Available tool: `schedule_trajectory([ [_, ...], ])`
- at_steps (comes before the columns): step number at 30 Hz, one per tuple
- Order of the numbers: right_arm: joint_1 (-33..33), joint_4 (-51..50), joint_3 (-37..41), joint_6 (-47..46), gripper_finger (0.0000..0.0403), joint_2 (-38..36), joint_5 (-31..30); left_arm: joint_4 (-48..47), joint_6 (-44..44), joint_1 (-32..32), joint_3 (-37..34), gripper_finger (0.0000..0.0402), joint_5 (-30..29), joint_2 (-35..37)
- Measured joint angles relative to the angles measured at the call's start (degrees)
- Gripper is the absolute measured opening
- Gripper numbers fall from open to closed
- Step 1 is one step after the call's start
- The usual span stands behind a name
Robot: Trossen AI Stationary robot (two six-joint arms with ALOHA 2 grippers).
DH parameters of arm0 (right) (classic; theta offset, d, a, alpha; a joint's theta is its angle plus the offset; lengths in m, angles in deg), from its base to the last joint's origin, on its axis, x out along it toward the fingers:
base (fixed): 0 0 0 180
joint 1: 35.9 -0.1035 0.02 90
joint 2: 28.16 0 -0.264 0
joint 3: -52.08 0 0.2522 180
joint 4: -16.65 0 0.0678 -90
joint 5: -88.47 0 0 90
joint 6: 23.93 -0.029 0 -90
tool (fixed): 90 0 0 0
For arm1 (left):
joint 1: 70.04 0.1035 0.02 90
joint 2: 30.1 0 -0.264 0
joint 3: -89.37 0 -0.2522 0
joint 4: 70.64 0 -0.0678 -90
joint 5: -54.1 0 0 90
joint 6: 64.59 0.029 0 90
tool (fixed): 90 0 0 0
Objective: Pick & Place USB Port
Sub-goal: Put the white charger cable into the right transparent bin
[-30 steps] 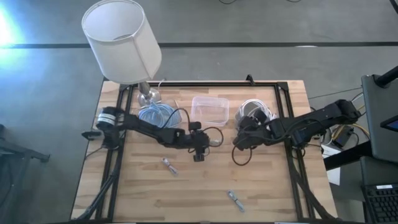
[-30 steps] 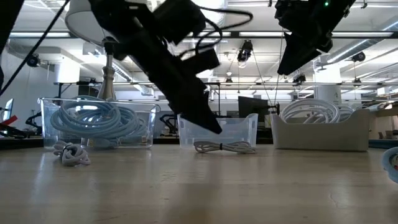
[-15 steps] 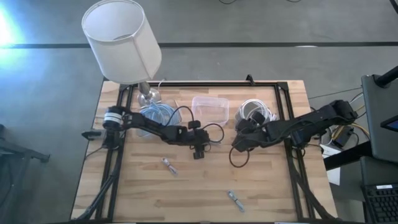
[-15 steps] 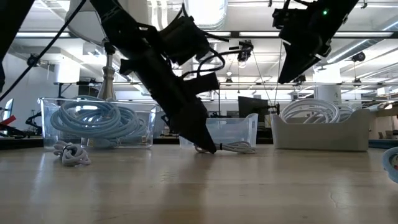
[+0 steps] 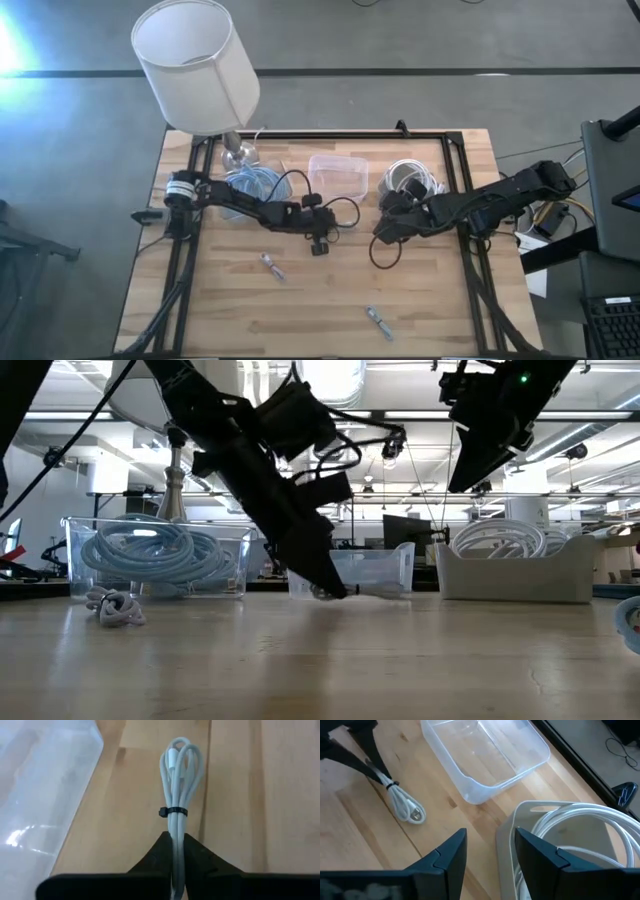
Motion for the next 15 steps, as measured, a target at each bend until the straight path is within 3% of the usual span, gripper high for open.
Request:
schedule_trajectory([
  [5, 0.0, 0.04, 0.0, -0.02, 0.0164, 0.0, -0.02, 0.17, -1.4, -0.68, 0.0, 0.0027, -0.3, 3.53],
  [10, 0.0, 0.06, 0.0, -0.02, 0.016, 0.0, -0.02, 0.25, -0.01, -0.59, 0.0, 0.0033, -4.26, 9.29],
  [15, 0.0, 0.1, 0.0, -0.02, 0.0152, 0.0, -0.02, 0.23, 4.0, 3.05, 0.06, 0.0027, -7.11, 13.04],
])
